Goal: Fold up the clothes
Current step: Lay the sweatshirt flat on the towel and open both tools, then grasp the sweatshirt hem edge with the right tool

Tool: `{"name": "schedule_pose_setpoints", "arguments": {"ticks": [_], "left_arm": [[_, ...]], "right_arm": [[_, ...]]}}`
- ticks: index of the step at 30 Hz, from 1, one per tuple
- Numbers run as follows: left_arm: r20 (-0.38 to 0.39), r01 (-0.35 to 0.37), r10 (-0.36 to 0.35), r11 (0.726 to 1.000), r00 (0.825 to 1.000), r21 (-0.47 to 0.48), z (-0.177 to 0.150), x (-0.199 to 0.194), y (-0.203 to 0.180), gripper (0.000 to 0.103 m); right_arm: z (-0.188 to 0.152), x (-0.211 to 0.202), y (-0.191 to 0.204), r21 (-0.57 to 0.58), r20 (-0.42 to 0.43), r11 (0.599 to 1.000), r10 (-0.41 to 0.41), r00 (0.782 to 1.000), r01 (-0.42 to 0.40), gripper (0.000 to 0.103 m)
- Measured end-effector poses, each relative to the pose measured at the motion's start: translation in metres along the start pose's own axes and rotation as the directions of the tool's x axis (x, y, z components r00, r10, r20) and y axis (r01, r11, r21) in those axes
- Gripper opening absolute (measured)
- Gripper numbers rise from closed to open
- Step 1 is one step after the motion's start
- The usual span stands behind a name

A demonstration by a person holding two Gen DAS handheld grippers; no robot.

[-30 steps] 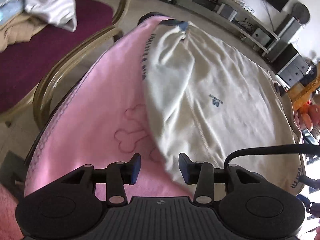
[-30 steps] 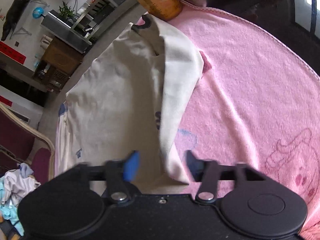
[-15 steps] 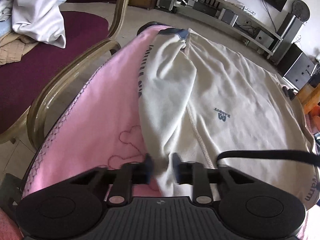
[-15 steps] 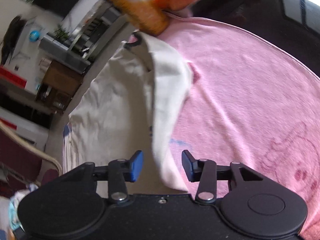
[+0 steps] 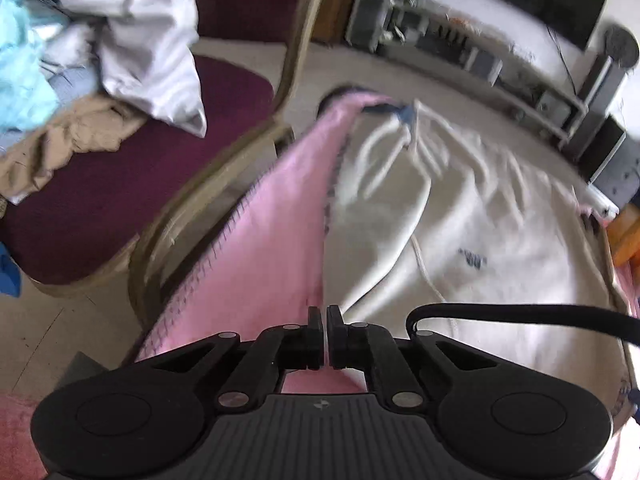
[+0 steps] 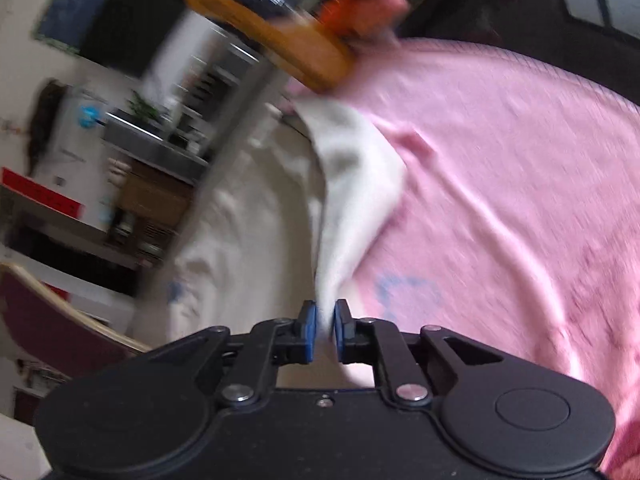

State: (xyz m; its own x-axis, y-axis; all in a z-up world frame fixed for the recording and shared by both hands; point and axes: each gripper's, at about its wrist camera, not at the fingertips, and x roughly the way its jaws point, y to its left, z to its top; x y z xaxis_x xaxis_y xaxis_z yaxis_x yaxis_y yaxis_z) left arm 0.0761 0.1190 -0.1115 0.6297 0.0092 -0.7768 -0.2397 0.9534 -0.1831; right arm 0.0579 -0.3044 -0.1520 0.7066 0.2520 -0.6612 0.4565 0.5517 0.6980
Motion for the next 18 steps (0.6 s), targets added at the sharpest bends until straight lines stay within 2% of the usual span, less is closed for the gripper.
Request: {"name": "schedule_pose_setpoints", "arguments": {"ticks": [1, 3, 4, 5, 7, 10, 12, 14, 16, 17, 18], "left_arm": [[-0.013, 0.009, -0.008, 1.000, 1.000, 0.009, -0.001, 0.001, -0.002, 0.017], [-0.005, 0.026, -0.026, 0.999, 1.000, 0.039, -0.002, -0.005, -0.008, 0.039], [0.007, 0.031, -0.031, 0.998, 0.999, 0.058, -0.002, -0.010, -0.012, 0.040], [0.021, 0.030, -0.032, 0.997, 0.999, 0.078, -0.002, -0.015, -0.016, 0.037], [0.050, 0.029, -0.035, 0.993, 0.998, 0.118, -0.003, -0.026, -0.025, 0.041], [0.006, 0.052, -0.054, 0.984, 0.999, 0.171, -0.009, -0.024, -0.041, 0.045], [-0.036, 0.072, -0.066, 0.976, 0.997, 0.205, -0.014, -0.019, -0.051, 0.046], [-0.055, 0.052, -0.038, 0.960, 0.998, 0.276, -0.023, -0.017, -0.069, 0.046], [-0.010, -0.037, 0.045, 0.917, 0.999, 0.396, -0.035, -0.017, -0.091, 0.046], [0.036, -0.105, 0.100, 0.880, 0.994, 0.463, -0.042, -0.019, -0.102, 0.046], [0.062, -0.143, 0.130, 0.860, 0.990, 0.490, -0.045, -0.020, -0.107, 0.046]], "right_arm": [[0.001, 0.002, 0.000, 0.000, -0.009, 1.000, -0.005, 1.000, 0.005, 0.018], [0.003, -0.005, 0.005, -0.035, 0.024, 0.999, 0.002, 1.000, -0.001, 0.031], [0.005, -0.011, 0.009, -0.063, 0.046, 0.998, 0.005, 0.999, -0.002, 0.044], [0.007, -0.016, 0.012, -0.087, 0.065, 0.996, 0.007, 0.998, -0.001, 0.050], [0.011, -0.025, 0.015, -0.126, 0.091, 0.992, 0.006, 0.996, 0.005, 0.050], [0.020, -0.034, 0.014, -0.182, 0.105, 0.982, -0.029, 0.994, 0.048, 0.050], [0.023, -0.033, 0.015, -0.218, 0.100, 0.973, -0.050, 0.994, 0.071, 0.043], [0.023, -0.027, 0.017, -0.239, 0.067, 0.969, -0.050, 0.997, 0.064, 0.036], [0.021, -0.020, 0.020, -0.246, 0.032, 0.968, -0.041, 0.999, 0.048, 0.037], [0.021, -0.016, 0.021, -0.249, 0.017, 0.967, -0.042, 0.999, 0.045, 0.037], [0.020, -0.011, 0.023, -0.252, 0.003, 0.967, -0.045, 0.999, 0.045, 0.038]]}}
